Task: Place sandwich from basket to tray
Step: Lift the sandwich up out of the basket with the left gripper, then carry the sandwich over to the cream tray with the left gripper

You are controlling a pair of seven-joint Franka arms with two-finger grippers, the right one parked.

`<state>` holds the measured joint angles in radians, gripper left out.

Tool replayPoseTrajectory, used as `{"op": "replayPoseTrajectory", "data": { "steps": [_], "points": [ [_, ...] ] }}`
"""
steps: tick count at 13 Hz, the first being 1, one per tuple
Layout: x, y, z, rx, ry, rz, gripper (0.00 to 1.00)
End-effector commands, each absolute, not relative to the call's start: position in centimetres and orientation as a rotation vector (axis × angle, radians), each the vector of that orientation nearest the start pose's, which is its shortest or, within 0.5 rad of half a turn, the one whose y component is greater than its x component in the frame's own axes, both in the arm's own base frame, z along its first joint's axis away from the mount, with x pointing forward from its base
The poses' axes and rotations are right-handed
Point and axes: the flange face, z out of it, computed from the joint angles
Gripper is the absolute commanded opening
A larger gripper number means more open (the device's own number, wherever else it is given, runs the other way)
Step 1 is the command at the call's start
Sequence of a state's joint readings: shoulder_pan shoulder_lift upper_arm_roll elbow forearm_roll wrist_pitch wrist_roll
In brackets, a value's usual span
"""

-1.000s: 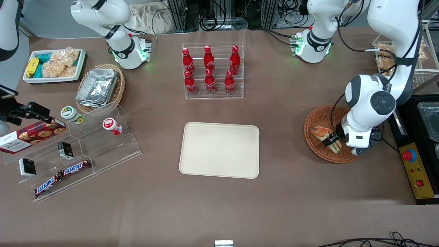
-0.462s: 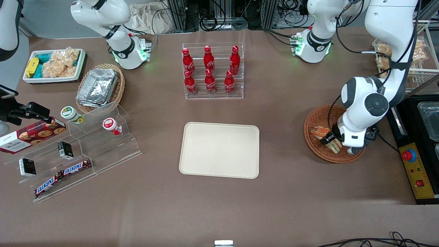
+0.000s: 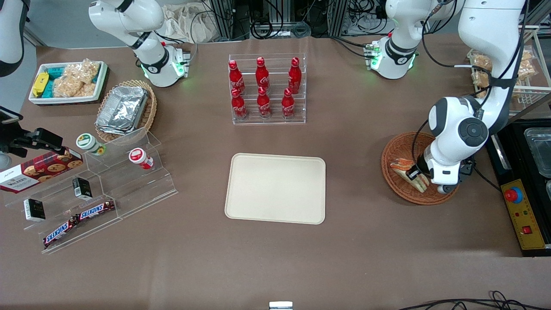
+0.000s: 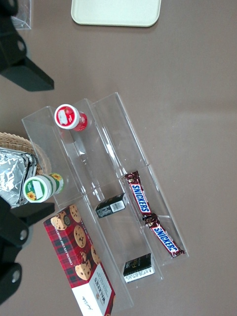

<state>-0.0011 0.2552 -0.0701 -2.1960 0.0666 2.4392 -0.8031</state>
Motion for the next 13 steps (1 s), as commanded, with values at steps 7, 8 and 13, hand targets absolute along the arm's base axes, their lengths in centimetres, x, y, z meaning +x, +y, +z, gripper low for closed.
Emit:
{"op": "replayPoseTrajectory", "data": {
  "steps": [7,8,13],
  "points": [
    [57.7,-6.8,47.0,-2.987,-0.886,0.158,0.00],
    [58.2,-7.9,49.6,-3.041,-0.839,0.203,0.00],
    [57.0,-14.2,51.2,-3.143,-0.379,0.284,0.00]
  ]
}}
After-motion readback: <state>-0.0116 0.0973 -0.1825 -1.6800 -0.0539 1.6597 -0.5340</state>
